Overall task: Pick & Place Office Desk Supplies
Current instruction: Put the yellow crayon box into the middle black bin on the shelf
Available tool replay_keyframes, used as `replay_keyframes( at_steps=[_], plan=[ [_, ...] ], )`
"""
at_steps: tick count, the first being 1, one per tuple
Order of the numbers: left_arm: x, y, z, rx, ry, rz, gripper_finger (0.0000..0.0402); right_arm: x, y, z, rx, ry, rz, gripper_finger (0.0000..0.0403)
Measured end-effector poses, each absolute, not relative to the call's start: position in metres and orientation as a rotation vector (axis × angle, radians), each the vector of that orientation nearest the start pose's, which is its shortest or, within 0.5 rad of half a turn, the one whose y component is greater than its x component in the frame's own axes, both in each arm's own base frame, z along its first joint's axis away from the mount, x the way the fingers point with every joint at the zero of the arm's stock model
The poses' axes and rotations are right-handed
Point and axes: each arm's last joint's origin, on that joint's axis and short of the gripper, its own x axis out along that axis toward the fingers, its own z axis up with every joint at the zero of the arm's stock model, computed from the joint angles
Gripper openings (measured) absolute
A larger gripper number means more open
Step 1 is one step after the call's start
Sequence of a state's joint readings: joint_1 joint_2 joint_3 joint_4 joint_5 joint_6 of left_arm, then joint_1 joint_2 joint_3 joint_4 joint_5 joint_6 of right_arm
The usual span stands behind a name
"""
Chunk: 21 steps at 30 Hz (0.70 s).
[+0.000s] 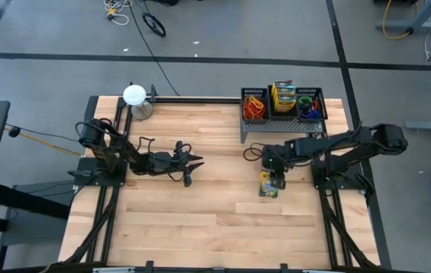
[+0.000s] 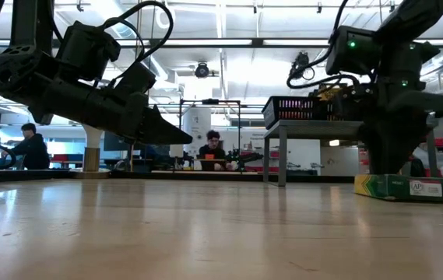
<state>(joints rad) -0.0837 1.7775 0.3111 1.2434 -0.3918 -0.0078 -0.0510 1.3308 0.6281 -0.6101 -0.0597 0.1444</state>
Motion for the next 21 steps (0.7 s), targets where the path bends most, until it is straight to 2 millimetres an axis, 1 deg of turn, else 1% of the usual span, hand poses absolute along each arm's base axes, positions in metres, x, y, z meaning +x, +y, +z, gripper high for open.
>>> replay_keyframes(
  at_steps=[3, 5, 7, 12, 15, 19, 21],
  plan=[
    [0.252, -0.01, 0.104, 0.045, 0.216, 0.308, 0.0099, 0.207, -0.013, 0.154, 0.267, 1.311, 0.004, 0.0192],
    [0.252, -0.01, 0.104, 0.045, 0.216, 0.307, 0.0099, 0.207, -0.015, 0.155, 0.324, 1.304, 0.048, 0.0189],
    [0.252, -0.01, 0.104, 0.045, 0.216, 0.308, 0.0099, 0.207, -0.017, 0.153, 0.343, 1.307, 0.05, 0.018],
    [0.252, -0.01, 0.103, 0.045, 0.217, 0.308, 0.0099, 0.209, -0.018, 0.144, 0.322, 1.325, 0.024, 0.0155],
    [0.252, -0.01, 0.103, 0.046, 0.219, 0.307, 0.0099, 0.211, -0.018, 0.138, 0.321, 1.331, 0.021, 0.0151],
    [0.251, -0.01, 0.103, 0.048, 0.221, 0.307, 0.0099, 0.211, -0.018, 0.138, 0.324, 1.332, 0.05, 0.0151],
    [0.251, -0.01, 0.103, 0.05, 0.222, 0.307, 0.0099, 0.21, -0.017, 0.139, 0.326, 1.326, 0.057, 0.0141]
  ],
)
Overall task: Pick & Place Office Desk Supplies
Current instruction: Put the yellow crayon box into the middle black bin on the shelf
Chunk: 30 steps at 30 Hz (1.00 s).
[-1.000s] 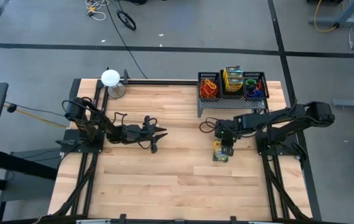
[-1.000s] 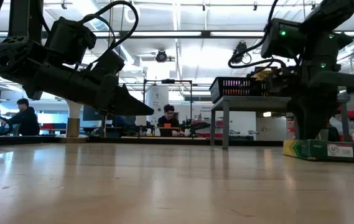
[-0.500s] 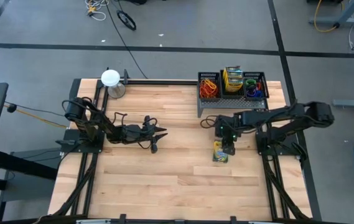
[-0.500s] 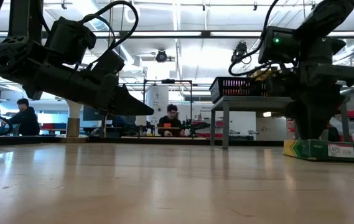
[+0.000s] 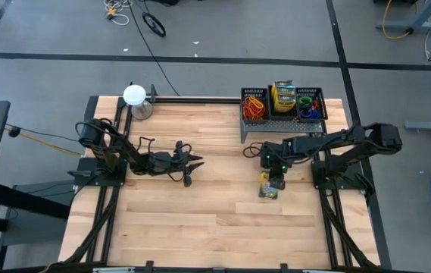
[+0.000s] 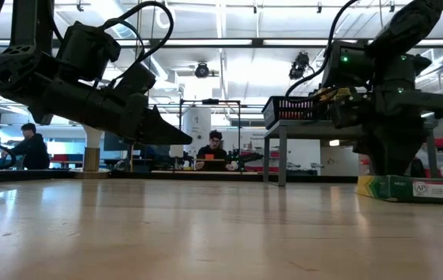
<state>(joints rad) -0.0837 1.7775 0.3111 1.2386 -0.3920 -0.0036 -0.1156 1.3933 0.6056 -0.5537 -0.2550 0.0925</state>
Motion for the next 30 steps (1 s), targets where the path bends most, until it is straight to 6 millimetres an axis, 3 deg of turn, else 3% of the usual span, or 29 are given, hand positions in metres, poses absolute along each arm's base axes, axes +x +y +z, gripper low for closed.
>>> replay_keyframes(
  at_steps=[9, 21, 30],
  plan=[
    [0.251, -0.01, 0.103, 0.05, 0.222, 0.307, 0.0099, 0.202, -0.007, 0.153, 0.222, 1.3, 0.0, 0.001],
    [0.255, -0.012, 0.104, -0.066, 0.213, 0.271, 0.0099, 0.188, 0.032, 0.173, -0.043, 1.23, -0.242, 0.0004],
    [0.301, -0.029, 0.111, -0.104, 0.144, 0.168, 0.0124, 0.195, 0.075, 0.207, -0.272, 0.978, -0.358, 0.0002]
  ],
)
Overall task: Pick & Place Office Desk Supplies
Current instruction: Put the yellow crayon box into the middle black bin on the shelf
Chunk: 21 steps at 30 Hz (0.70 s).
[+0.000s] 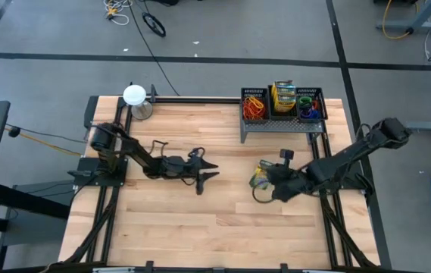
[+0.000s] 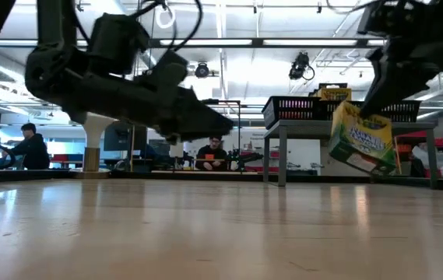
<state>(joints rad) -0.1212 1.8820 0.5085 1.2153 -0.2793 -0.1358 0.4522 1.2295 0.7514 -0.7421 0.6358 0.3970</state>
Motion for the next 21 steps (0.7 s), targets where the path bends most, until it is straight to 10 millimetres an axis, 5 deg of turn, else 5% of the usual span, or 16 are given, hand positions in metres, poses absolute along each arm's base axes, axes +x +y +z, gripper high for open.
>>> replay_keyframes(
  at_steps=[13, 21],
  plan=[
    [0.374, -0.042, 0.088, -0.244, 0.104, 0.077, 0.0301, 0.238, 0.131, 0.186, -0.533, 0.94, -0.381, 0.0001],
    [0.384, -0.051, 0.08, -0.249, 0.136, 0.068, 0.0319, 0.26, 0.147, 0.189, -0.603, 0.942, -0.416, 0.0]
  ],
)
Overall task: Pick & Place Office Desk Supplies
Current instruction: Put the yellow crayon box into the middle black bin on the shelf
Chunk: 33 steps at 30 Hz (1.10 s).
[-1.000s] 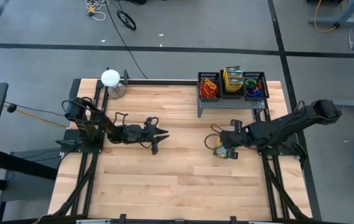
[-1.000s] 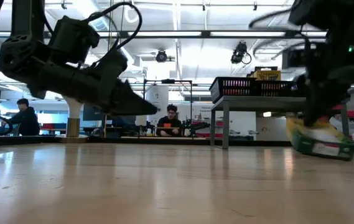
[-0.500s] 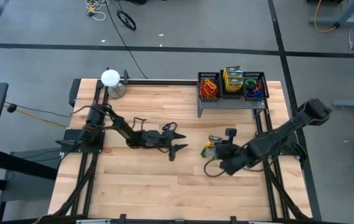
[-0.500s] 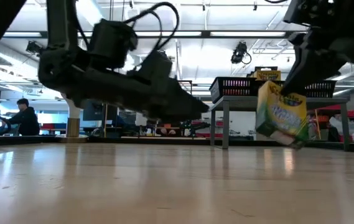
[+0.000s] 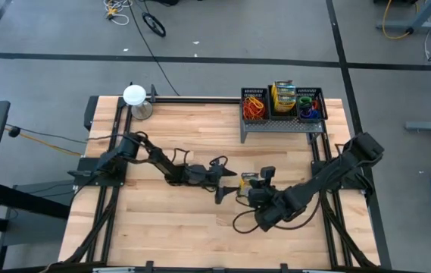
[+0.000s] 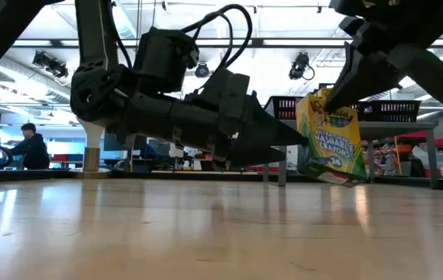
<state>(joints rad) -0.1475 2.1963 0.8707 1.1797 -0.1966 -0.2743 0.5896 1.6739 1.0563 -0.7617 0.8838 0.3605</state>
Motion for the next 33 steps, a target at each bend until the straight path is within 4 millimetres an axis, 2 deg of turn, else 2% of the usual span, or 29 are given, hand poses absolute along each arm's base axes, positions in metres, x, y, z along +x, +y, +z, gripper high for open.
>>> replay_keyframes(
  at_steps=[7, 15, 26, 29, 33],
  plan=[
    [0.382, -0.066, 0.084, -0.193, 0.099, 0.03, 0.0319, 0.262, 0.146, 0.19, -0.622, 0.929, -0.444, 0.0],
    [0.383, -0.065, 0.087, -0.251, 0.077, -0.009, 0.0319, 0.262, 0.146, 0.19, -0.625, 0.932, -0.444, 0.0],
    [0.389, -0.066, 0.087, -0.233, 0.108, 0.067, 0.0318, 0.266, 0.148, 0.191, -0.586, 0.895, -0.442, 0.0],
    [0.392, -0.066, 0.084, -0.201, 0.158, 0.07, 0.0308, 0.266, 0.148, 0.191, -0.585, 0.897, -0.439, 0.0],
    [0.393, -0.066, 0.084, -0.156, 0.169, 0.063, 0.0271, 0.265, 0.149, 0.191, -0.581, 0.902, -0.433, 0.0001]
  ],
)
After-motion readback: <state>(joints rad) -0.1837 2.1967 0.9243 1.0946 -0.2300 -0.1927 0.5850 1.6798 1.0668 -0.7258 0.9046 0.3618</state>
